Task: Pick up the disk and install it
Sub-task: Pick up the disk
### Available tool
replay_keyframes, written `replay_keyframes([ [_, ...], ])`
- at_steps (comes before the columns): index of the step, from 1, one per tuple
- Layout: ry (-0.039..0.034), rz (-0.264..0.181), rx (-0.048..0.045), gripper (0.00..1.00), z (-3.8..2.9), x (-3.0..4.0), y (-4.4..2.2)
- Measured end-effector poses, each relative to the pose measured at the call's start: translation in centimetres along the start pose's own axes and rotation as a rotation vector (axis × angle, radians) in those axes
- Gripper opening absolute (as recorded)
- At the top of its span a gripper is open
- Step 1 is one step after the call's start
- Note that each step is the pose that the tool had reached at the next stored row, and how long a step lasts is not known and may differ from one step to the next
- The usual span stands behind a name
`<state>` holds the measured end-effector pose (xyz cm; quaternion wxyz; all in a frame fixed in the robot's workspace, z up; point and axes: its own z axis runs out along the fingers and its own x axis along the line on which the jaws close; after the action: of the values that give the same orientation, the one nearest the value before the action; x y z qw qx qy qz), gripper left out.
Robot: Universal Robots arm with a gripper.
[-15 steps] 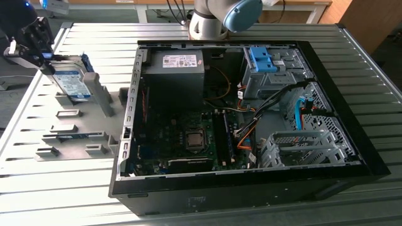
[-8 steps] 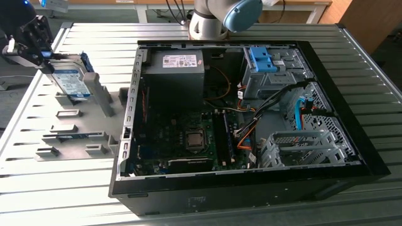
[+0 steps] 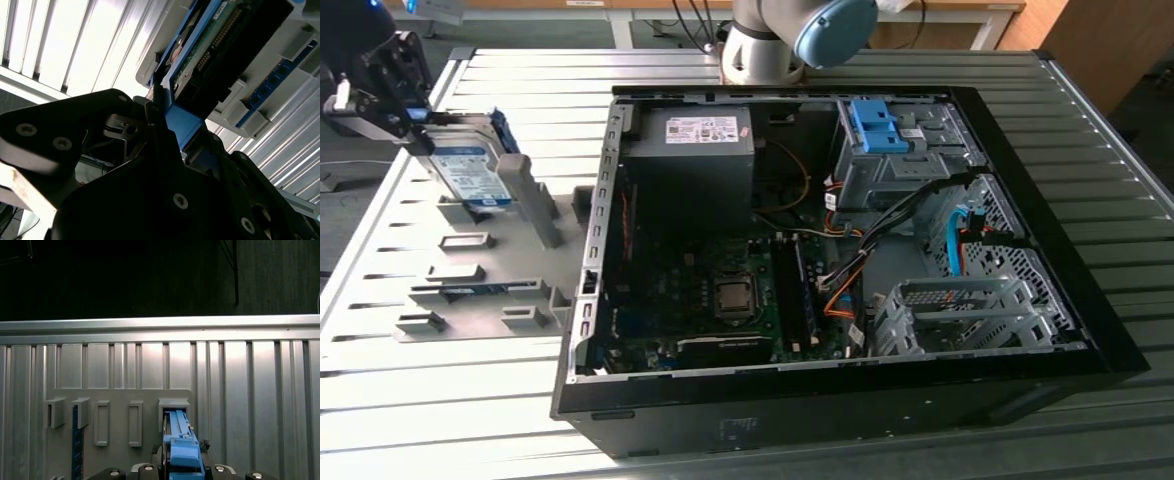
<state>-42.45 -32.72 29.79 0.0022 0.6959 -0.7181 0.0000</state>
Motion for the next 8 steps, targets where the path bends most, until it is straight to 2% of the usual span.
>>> replay_keyframes([
  [8,0.0001,0.000,-0.0002,0.36,-0.27,0.00,0.02],
])
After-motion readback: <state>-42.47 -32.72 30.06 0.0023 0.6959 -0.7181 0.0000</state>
